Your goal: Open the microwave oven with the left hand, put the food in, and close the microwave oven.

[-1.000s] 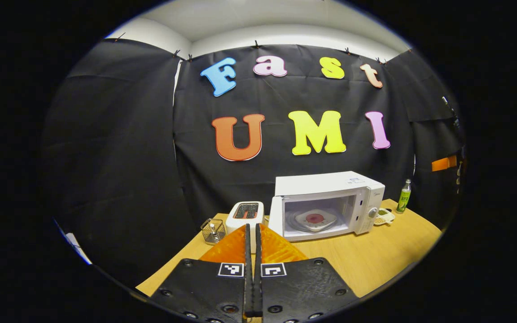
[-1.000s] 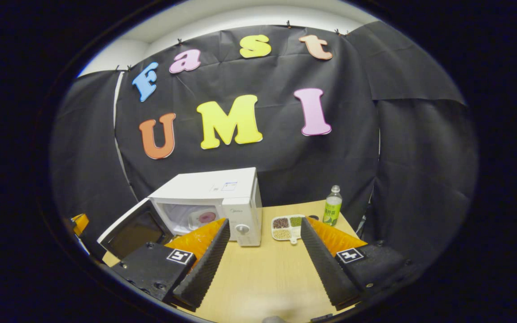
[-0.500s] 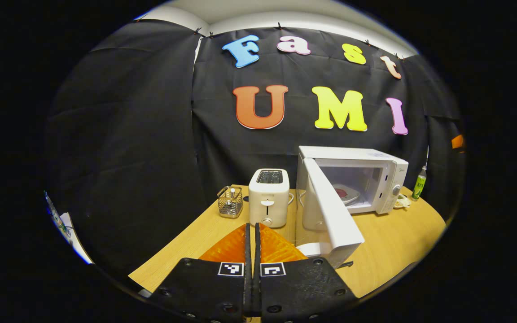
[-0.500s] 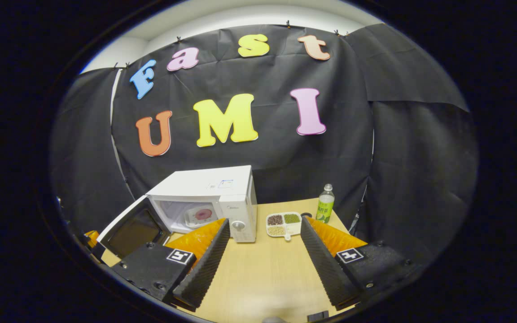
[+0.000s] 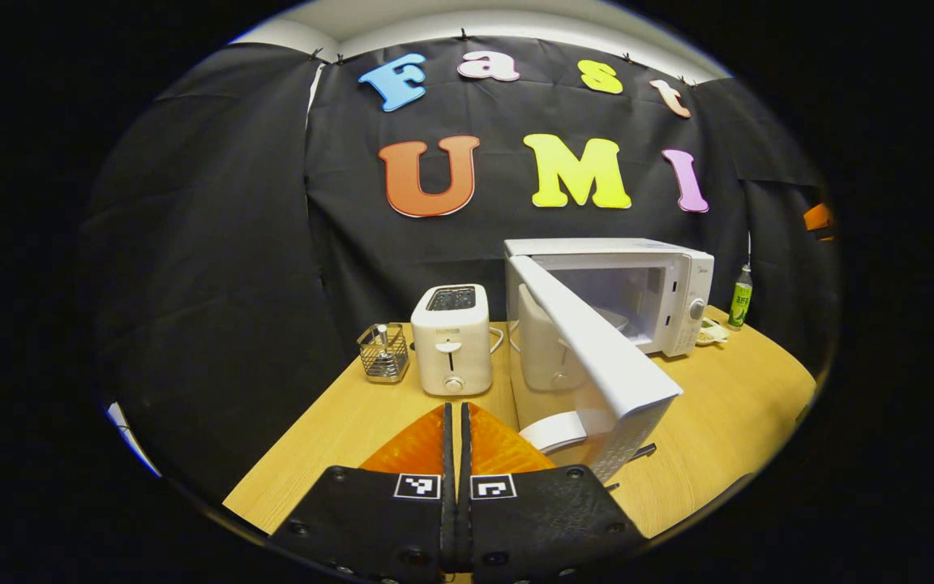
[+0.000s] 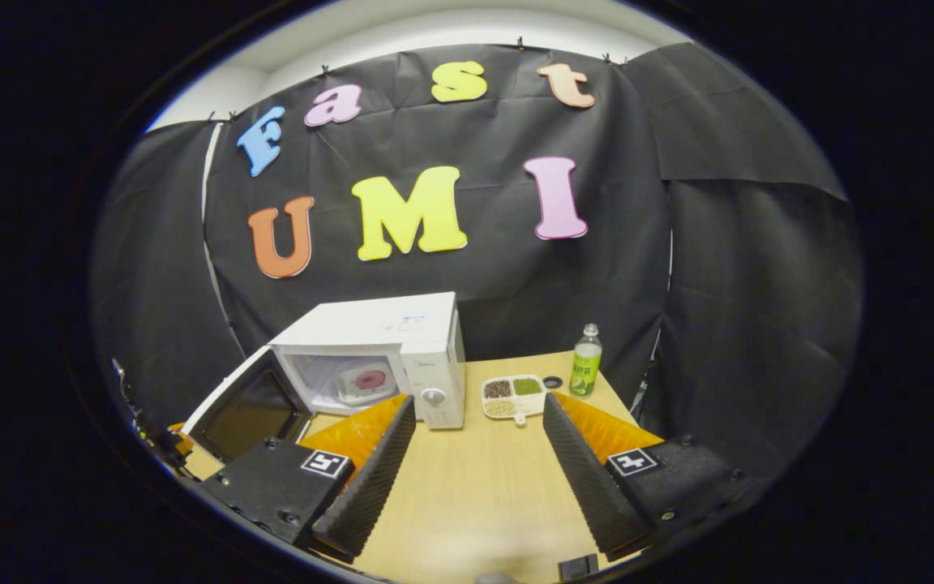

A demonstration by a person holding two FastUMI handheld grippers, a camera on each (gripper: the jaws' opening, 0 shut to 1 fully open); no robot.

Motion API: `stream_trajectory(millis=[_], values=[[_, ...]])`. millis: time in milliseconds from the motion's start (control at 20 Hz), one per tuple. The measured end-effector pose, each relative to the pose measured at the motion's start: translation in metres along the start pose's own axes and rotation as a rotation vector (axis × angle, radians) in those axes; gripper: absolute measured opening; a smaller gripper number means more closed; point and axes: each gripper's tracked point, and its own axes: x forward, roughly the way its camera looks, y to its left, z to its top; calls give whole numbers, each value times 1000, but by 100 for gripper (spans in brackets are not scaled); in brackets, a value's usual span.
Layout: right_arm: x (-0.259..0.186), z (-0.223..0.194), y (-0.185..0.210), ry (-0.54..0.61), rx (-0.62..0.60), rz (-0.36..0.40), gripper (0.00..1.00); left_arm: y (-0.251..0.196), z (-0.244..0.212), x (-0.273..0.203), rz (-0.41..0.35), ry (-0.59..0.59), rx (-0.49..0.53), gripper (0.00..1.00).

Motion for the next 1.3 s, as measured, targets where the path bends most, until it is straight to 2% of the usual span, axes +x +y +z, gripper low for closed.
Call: stream_trajectory(millis=[50,100,250,300,350,400,450,550,600,650,700,750,800,1300], values=[[0,-1,-1,1,-3,0,100,-8,1,0,-11,-1,0,0],[0,-3,-4,5,-6,0,92,-18,5,0,-25,-14,0,0],[2,-8,-10,20,-16,11,92,-53,13,6,-59,-24,21,0],[3,-7,-11,23,-18,16,100,-65,14,9,-69,-24,22,0],[3,-7,-13,28,-24,19,92,-78,16,10,-85,-26,19,0],[3,-7,-15,28,-28,21,100,-95,18,12,-109,-30,18,0],[3,-4,-18,25,-30,21,92,-111,20,14,-131,-30,20,0],[6,-1,-22,22,-27,23,92,-138,24,20,-170,-36,42,0],[6,-2,-24,27,-25,26,100,-152,27,22,-191,-43,51,0],[8,-1,-26,29,-25,28,92,-163,30,24,-208,-50,57,0],[9,0,-30,30,-30,26,100,-176,30,29,-225,-48,61,0],[10,0,-33,32,-36,24,100,-187,31,35,-242,-44,66,0],[11,0,-37,35,-40,23,92,-197,32,40,-256,-45,73,0],[19,8,-63,56,-44,6,92,-263,51,93,-345,-60,103,0]])
